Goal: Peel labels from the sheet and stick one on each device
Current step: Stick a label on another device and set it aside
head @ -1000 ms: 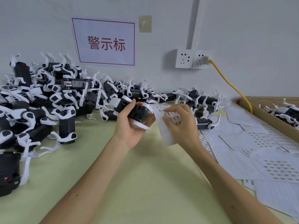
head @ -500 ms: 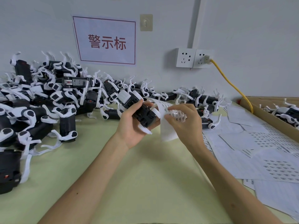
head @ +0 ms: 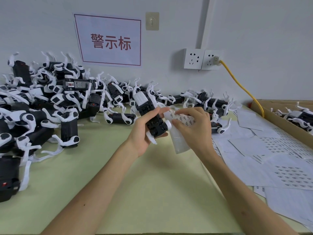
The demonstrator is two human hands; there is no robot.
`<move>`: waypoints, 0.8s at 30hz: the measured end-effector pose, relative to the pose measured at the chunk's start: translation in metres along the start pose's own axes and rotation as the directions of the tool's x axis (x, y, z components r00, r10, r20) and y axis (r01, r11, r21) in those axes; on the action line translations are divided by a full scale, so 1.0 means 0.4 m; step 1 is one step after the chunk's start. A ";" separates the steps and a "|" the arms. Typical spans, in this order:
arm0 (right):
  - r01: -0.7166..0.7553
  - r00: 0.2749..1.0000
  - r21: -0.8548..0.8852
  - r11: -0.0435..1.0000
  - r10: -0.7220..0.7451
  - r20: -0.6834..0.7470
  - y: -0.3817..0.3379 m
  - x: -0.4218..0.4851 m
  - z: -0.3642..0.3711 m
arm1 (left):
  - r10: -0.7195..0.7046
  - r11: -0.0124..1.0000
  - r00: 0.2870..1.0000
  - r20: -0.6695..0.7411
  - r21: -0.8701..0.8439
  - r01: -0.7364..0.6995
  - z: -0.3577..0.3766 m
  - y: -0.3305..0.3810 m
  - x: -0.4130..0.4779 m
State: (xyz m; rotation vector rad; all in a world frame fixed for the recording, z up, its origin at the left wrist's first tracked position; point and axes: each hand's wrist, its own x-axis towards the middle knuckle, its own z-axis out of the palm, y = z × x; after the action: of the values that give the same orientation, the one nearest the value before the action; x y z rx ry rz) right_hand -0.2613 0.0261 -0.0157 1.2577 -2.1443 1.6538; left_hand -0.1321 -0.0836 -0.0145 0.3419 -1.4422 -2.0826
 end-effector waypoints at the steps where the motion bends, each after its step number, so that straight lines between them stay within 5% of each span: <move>1: 0.006 1.000 0.001 1.000 -0.006 -0.004 0.000 -0.001 0.002 | 0.006 1.000 1.000 -0.019 -0.005 -0.006 -0.003 -0.001 0.002; 14: 0.087 0.995 0.072 0.994 -0.084 -0.053 -0.006 -0.004 0.003 | -0.008 0.999 0.995 0.096 0.043 0.004 0.000 0.004 -0.009; 24: 0.005 1.000 0.151 0.989 -0.002 -0.022 0.002 -0.003 -0.002 | -0.009 0.982 0.997 0.077 0.188 -0.006 0.001 0.008 -0.016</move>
State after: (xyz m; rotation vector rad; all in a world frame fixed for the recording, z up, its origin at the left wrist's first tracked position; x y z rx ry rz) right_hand -0.2613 0.0273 -0.0168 1.2755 -2.0367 1.8500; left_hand -0.1259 -0.0803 -0.0121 0.3390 -1.6905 -1.9846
